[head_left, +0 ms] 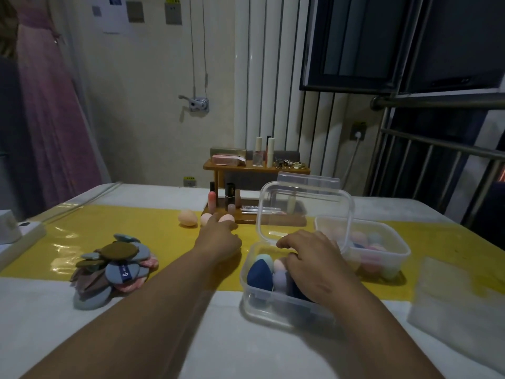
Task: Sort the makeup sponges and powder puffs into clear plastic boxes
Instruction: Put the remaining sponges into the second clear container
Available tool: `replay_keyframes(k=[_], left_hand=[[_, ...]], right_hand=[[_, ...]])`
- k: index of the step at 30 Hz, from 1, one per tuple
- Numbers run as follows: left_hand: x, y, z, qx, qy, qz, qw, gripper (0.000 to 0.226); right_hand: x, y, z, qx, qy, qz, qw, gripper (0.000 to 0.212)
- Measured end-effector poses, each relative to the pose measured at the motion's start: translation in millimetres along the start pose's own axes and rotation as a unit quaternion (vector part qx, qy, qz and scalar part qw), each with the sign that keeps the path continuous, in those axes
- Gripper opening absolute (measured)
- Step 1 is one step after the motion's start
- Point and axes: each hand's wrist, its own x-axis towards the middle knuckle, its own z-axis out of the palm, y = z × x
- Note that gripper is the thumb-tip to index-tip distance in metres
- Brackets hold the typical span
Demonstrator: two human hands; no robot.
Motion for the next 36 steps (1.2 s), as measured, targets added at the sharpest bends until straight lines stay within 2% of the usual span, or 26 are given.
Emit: replay_keyframes(k=[4,7,11,14,16,19,21,23,27,30,32,34,36], left_hand=[[2.9,-3.1,4.3,-0.003,0.003,-0.031,0.999,0.052],[-1.0,-6.5,6.9,0.049,0.008,-0.013,0.999,0.057],[-8.9,-5.2,5.5,0.001,0.043,0.0,0.999,0.049],[-17.3,0.3,0.0,-0.136,0.059,-0.033,0.988,0.043],[-26.1,4.1,-6.4,-0.244,0.093,-0.008,0.965,0.035],[-49.0,15.6,-18.0,-0.346,0.153,0.03,0.925,0.012],[-65.2,26.1,-21.8,-0.398,0.17,0.041,0.901,0.014],[-78.8,36.8,-22.0,-0.426,0.142,0.092,0.889,0.019],[-96.5,53.4,-14.1,-0.384,0.08,0.189,0.9,0.019],[-101.0,58.3,-13.5,-0.38,0.059,0.196,0.902,0.023],[-102.2,57.7,-15.2,-0.346,0.036,0.193,0.917,0.023],[-104.8,56.7,-17.1,-0.258,0.025,0.203,0.944,0.023],[-109.0,58.4,-19.8,-0.109,0.039,0.28,0.953,0.022]], right_hand=[[0.8,-0.8,2.3,0.0,0.0,0.001,1.0,0.034],[0.2,-0.3,2.1,-0.001,-0.005,-0.005,1.0,0.034],[-0.8,-0.9,-0.6,0.016,-0.01,-0.004,1.0,0.034],[-0.6,0.9,-1.3,0.034,-0.017,0.002,0.999,0.034],[-0.5,3.9,-0.8,0.072,-0.013,0.017,0.997,0.035],[1.0,8.8,0.8,0.163,-0.008,0.046,0.985,0.035],[2.4,11.0,2.2,0.208,-0.002,0.053,0.977,0.032],[3.1,10.9,1.7,0.248,0.034,0.053,0.967,0.027],[0.3,7.7,-3.7,0.335,0.108,0.026,0.936,0.02],[-0.6,10.5,-6.2,0.352,0.113,0.016,0.929,0.016],[0.0,11.5,-7.0,0.336,0.126,0.019,0.933,0.013],[-0.2,12.0,-8.4,0.329,0.147,0.03,0.932,0.015],[-0.9,12.9,-10.8,0.334,0.163,0.044,0.927,0.013]])
